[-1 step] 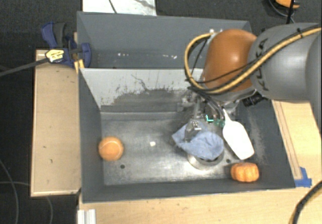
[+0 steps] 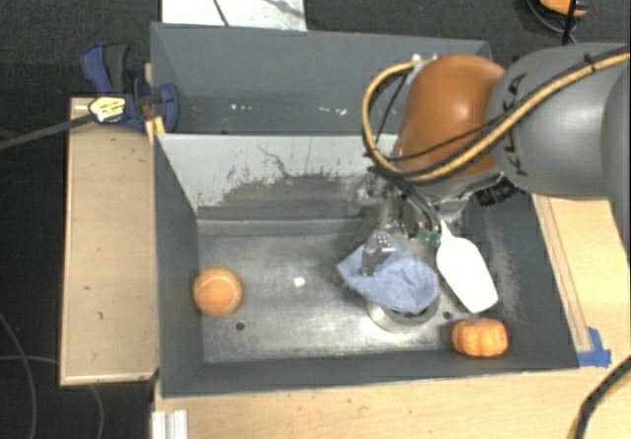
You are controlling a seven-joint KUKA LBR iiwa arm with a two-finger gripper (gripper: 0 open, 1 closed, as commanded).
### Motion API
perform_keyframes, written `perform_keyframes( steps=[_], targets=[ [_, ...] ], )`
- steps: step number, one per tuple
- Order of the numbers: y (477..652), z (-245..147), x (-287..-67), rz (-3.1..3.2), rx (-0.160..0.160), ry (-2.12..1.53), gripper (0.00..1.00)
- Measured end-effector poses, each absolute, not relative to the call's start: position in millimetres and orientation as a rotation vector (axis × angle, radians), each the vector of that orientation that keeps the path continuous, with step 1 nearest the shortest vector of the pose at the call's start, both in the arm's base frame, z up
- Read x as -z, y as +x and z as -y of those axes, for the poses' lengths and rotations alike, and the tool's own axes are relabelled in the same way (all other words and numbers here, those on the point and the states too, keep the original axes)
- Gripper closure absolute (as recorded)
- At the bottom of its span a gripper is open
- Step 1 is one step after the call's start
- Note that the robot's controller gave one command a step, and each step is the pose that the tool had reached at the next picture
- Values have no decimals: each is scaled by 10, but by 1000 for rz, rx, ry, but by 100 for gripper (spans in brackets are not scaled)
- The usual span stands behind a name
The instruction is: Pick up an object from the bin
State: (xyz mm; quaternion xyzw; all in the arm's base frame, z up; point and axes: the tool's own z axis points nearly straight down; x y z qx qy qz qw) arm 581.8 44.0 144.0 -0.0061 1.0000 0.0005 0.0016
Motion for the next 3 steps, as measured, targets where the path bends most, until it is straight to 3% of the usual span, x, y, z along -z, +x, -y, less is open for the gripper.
perform_keyframes(
  steps=[1, 2, 3],
  targets=[
    [5870, -213, -1003, -3098, -7, -429, 0],
    [5891, -232, -1008, -3085, -10, -492, 0],
    [5674, -242, -1038, -3006, -2, -854, 0]
  ],
)
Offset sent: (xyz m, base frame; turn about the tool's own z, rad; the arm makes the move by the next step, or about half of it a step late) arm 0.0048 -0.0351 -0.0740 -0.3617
